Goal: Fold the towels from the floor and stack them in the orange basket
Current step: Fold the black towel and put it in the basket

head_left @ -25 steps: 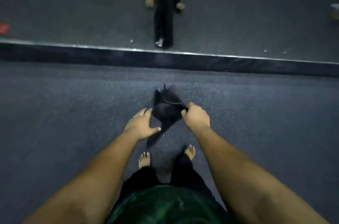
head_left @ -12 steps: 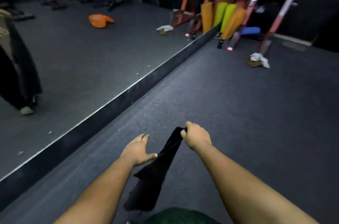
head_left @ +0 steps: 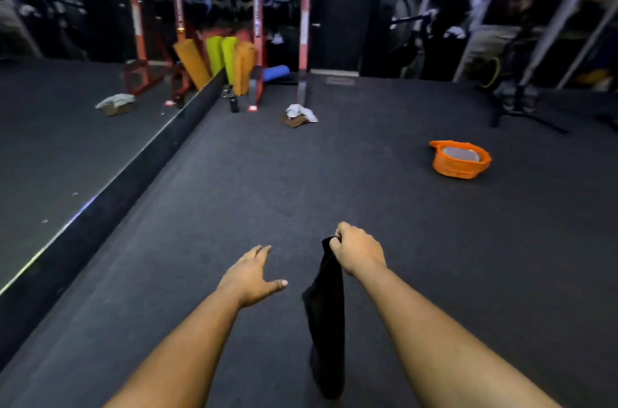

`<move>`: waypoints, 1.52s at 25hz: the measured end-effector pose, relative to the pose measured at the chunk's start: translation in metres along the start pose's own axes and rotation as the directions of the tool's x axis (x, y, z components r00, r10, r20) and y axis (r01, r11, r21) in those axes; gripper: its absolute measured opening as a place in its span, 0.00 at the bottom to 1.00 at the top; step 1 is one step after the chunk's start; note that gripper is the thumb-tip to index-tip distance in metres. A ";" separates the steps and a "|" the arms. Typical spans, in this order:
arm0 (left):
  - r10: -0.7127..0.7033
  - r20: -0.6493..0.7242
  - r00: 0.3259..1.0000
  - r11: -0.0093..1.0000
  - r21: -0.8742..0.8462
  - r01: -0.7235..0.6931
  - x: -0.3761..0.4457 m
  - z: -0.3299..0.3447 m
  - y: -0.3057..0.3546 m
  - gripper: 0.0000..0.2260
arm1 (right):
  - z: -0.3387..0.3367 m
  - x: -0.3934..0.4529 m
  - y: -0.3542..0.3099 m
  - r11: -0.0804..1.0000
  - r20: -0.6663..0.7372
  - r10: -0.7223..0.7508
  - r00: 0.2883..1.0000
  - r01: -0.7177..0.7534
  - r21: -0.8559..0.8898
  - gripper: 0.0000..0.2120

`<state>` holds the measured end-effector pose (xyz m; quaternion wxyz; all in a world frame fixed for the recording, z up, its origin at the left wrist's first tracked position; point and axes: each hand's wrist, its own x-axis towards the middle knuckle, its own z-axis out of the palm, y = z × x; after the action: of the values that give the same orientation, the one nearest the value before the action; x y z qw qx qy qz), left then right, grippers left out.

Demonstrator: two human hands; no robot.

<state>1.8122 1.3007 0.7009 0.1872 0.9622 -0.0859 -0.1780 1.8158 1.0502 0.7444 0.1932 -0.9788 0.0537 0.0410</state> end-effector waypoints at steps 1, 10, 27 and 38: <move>0.043 0.014 0.999 0.999 0.017 -0.044 0.024 0.001 0.027 0.47 | -0.016 0.012 0.026 0.999 -0.029 0.039 0.999 -0.039 0.005 0.07; 0.362 0.079 0.929 0.925 0.089 -0.369 0.273 -0.009 0.248 0.46 | -0.144 0.155 0.224 0.942 -0.252 0.328 0.910 -0.336 0.013 0.06; 0.543 0.198 0.816 0.790 0.209 -0.576 0.614 0.004 0.638 0.46 | -0.323 0.408 0.579 0.853 -0.344 0.519 0.783 -0.501 0.148 0.07; 0.568 0.161 0.807 0.786 0.186 -0.590 0.836 0.020 0.828 0.45 | -0.423 0.620 0.746 0.908 -0.325 0.414 0.850 -0.410 0.084 0.07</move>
<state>2.4939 0.3425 0.7479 0.1173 0.8945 -0.4054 -0.1472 2.3649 0.1474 0.7928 0.1734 -0.9359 0.2944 -0.0860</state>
